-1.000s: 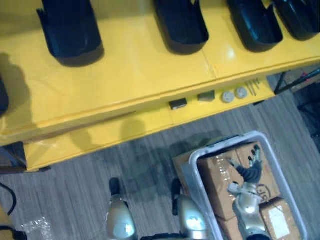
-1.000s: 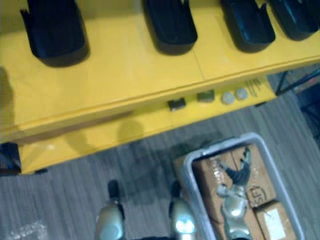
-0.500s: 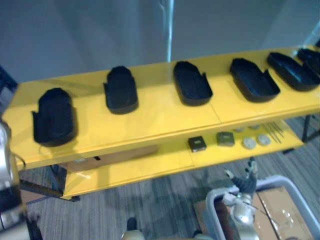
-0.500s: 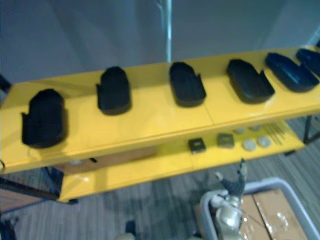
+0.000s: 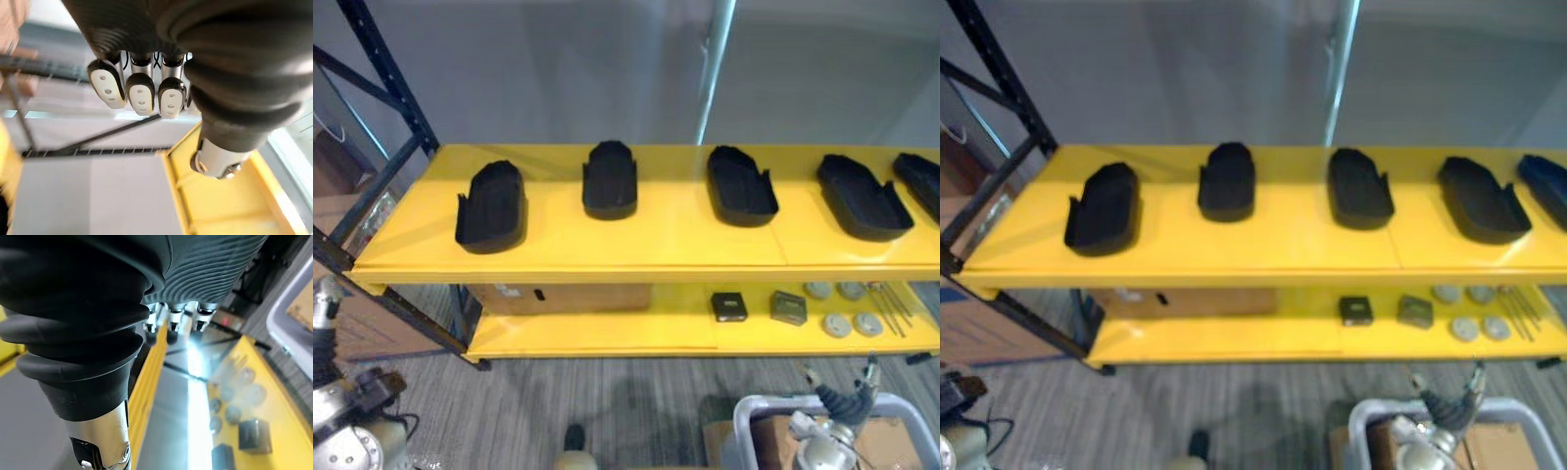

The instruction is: Walk over and take plastic housings, then place them on the shelf

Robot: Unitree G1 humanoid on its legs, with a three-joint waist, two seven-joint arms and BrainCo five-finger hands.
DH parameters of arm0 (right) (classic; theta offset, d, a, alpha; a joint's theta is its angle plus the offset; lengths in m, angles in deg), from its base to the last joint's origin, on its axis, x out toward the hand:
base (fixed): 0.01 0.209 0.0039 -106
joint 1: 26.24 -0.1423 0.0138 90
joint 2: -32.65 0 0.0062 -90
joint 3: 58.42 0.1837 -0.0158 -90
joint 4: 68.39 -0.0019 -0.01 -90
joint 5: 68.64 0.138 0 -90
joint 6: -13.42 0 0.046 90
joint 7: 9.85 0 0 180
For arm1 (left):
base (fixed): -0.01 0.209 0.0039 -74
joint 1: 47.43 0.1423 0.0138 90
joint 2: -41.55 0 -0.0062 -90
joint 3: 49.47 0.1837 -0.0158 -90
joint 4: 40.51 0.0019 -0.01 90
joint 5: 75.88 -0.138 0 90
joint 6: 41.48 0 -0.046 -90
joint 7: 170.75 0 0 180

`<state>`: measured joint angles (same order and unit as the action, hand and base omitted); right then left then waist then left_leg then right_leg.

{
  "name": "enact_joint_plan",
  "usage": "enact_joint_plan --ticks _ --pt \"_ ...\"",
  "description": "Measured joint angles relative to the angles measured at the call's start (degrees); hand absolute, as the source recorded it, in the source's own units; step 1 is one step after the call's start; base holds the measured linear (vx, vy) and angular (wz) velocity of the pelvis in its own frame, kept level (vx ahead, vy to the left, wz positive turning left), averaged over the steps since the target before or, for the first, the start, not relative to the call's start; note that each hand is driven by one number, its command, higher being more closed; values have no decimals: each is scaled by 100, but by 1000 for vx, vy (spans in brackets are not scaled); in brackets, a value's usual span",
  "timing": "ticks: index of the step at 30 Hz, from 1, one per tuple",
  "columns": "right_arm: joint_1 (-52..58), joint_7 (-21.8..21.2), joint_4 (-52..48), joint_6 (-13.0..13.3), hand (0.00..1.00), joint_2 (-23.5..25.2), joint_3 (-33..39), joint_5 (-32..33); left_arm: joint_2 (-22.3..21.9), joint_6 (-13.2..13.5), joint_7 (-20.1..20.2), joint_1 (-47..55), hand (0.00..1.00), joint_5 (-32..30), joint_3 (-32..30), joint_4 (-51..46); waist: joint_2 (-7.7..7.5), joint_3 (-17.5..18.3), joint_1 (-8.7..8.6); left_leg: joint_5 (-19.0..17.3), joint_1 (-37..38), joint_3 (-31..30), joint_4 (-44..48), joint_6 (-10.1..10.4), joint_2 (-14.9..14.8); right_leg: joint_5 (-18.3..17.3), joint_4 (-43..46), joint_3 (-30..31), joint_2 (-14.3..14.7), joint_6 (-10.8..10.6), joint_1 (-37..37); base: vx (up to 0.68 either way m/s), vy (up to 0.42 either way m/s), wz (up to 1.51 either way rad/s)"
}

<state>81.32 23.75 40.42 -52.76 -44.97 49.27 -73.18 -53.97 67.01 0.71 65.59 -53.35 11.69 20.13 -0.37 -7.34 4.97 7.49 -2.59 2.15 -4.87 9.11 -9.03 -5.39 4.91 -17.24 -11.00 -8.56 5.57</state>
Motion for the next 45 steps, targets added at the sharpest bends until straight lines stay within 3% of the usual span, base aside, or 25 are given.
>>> enact_joint_plan --ticks 5,7,16,26,30,32,35,38,45 --pt "-67 -160 -5 -2 0 -43 97 189 -13 -376 484 106 100 -1 438 110 -37 -180 -50 36 -54 -2 24 25 0 44 94 1 -7 -60 -61 43 -13 1" --pt "-146 -257 -5 -2 0 -101 88 187 -13 -482 464 88 100 -48 677 305 -37 -270 -90 35 -55 13 24 25 0 43 119 9 -15 -59 -85 -1 -4 -3" --pt "-550 -344 -3 5 0 -623 82 203 68 -660 -351 -746 100 -82 1121 1080 54 -774 -279 79 -229 152 26 1 -19 29 373 205 -45 -37 -493 -36 1 -8" --pt "-663 -467 96 11 0 -819 82 247 788 -751 -901 -1591 100 -281 1204 1854 117 -1022 -433 93 -247 332 26 1 -9 29 459 392 -78 -39 -676 -3 2 -8" --pt "-744 -1107 468 11 0 -931 75 738 984 -752 -937 -1892 100 -279 1206 2233 125 -1032 -438 84 -244 432 26 -12 -10 30 490 500 -84 -42 -761 -2 2 -11" --pt "-764 -1807 631 -2 0 -989 67 1306 1007 -750 -941 -2047 100 -279 1202 2397 126 -1033 -442 82 -229 445 26 -14 -12 29 496 512 -84 -42 -758 -2 0 -2" --pt "-779 -2519 832 -121 0 -1053 60 1791 1120 -751 -949 -2118 100 -280 1202 2556 126 -1033 -440 81 -214 450 26 -15 -12 29 503 526 -85 -42 -752 0 0 0" --pt "-810 -2862 1117 -182 0 -1097 53 1962 1185 -751 -1020 -2143 100 -280 1131 2657 107 -1045 -426 76 -166 472 25 -20 -13 27 517 563 -85 -45 -736 -15 5 -5" --pt "-1009 -2994 1272 -282 0 -1237 55 2012 1186 -751 -1140 -2318 100 -290 1123 2872 72 -1132 -411 60 -154 476 24 -46 -12 22 555 600 -90 -54 -749 -28 5 -1"
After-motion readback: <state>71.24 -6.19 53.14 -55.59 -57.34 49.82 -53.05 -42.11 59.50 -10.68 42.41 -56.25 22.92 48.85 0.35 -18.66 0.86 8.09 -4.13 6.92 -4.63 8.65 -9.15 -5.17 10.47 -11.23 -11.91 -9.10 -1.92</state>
